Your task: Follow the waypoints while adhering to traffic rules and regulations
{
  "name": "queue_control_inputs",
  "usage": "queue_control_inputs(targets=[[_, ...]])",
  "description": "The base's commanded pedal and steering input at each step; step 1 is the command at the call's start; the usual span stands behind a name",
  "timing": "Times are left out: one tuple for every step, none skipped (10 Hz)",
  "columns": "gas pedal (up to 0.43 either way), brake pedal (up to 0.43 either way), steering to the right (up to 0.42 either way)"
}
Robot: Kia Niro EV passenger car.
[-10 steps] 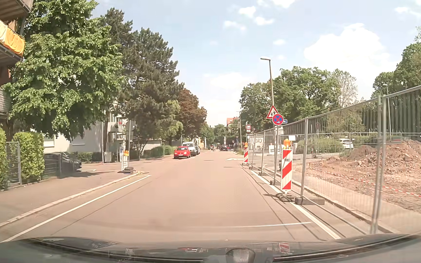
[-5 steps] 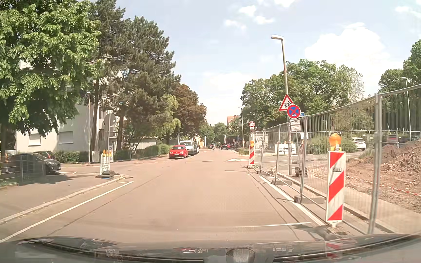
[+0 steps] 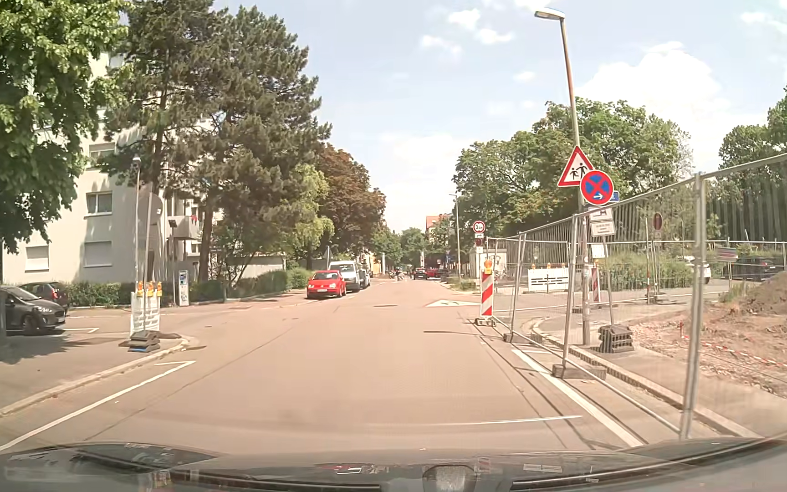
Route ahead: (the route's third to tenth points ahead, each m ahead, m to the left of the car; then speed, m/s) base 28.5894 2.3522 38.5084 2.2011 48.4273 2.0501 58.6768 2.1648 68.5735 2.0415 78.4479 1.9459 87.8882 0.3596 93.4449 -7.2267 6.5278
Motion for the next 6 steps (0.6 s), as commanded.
queue_control_inputs(targets=[[0.000, 0.000, -0.003], [0.000, 0.006, -0.003], [0.000, 0.043, -0.002], [0.000, 0.085, -0.002], [0.000, 0.110, -0.003], [0.000, 0.134, -0.003]])
